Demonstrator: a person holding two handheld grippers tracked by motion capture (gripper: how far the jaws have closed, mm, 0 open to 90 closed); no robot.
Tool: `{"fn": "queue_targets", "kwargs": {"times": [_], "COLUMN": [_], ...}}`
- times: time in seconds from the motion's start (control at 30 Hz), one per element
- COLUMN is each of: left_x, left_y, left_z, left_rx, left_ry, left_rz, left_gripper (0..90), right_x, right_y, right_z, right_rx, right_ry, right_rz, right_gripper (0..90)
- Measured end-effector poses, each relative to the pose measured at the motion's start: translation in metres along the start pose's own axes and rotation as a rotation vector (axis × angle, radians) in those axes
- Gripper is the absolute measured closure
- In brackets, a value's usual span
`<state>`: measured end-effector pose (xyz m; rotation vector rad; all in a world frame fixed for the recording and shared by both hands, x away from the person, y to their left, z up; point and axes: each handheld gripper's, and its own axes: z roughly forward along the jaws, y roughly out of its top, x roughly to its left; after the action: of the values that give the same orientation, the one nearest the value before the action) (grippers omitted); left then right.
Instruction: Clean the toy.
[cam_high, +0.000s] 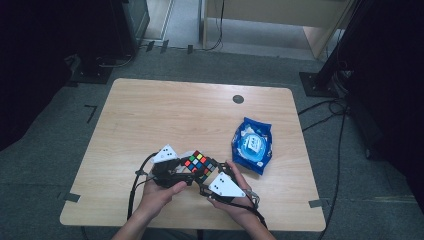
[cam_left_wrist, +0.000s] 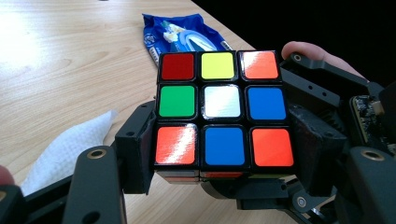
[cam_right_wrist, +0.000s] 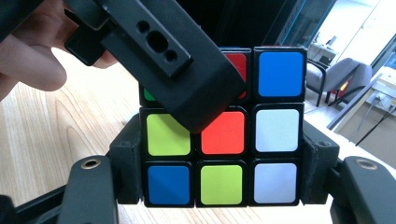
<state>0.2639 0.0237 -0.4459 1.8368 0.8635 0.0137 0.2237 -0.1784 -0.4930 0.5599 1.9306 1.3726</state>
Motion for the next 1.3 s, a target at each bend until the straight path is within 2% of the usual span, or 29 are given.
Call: {"fn": "queue_targets", "kwargs": {"times": [0.2, 0.4, 0.47, 0.5, 0.6, 0.77, 0.83, 0.93, 1.03, 1.1, 1.23, 1.3], "left_x": [0.005, 0.012, 0.013, 0.014, 0.013, 0.014, 0.015, 0.023, 0.031, 0.034, 0.033, 0.030], "left_y": [0.001, 0.002, 0.002, 0.003, 0.003, 0.004, 0.004, 0.005, 0.003, 0.002, 0.002, 0.003], "left_z": [-0.003, -0.007, -0.007, -0.007, -0.007, -0.009, -0.009, -0.010, -0.010, -0.010, -0.010, -0.013], "left_rx": [-0.012, -0.014, -0.010, -0.005, -0.006, -0.010, -0.006, 0.003, 0.015, 0.016, 0.004, -0.025], "left_ry": [-0.023, -0.076, -0.083, -0.080, -0.067, -0.079, -0.095, -0.151, -0.207, -0.222, -0.208, -0.171], "left_rz": [-0.023, -0.064, -0.063, -0.048, -0.024, -0.026, -0.042, -0.097, -0.162, -0.183, -0.154, -0.119], "left_gripper": [34.4, 34.4, 34.2, 33.9, 32.9, 32.4, 32.5, 32.9, 33.6, 33.7, 32.8, 31.3], "right_x": [0.000, 0.000, 0.000, 0.000, 0.000, -0.001, -0.001, -0.001, -0.002, -0.002, -0.002, -0.004], "right_y": [-0.002, -0.003, -0.001, 0.000, 0.000, 0.001, 0.002, 0.003, 0.004, 0.004, 0.004, 0.005], "right_z": [0.001, 0.000, -0.001, -0.001, -0.001, -0.001, -0.002, -0.003, -0.004, -0.003, -0.003, -0.004], "right_rx": [0.003, 0.006, 0.012, 0.016, 0.025, 0.032, 0.027, 0.012, -0.005, -0.006, 0.001, 0.008], "right_ry": [0.005, 0.006, 0.008, 0.012, 0.023, 0.031, 0.030, 0.033, 0.056, 0.061, 0.067, 0.071], "right_rz": [-0.008, -0.026, -0.040, -0.039, -0.015, 0.000, -0.005, -0.010, 0.023, 0.029, 0.020, 0.028], "right_gripper": [34.0, 34.3, 34.4, 34.3, 34.4, 34.4, 34.4, 34.3, 34.2, 34.2, 34.4, 34.4]}}
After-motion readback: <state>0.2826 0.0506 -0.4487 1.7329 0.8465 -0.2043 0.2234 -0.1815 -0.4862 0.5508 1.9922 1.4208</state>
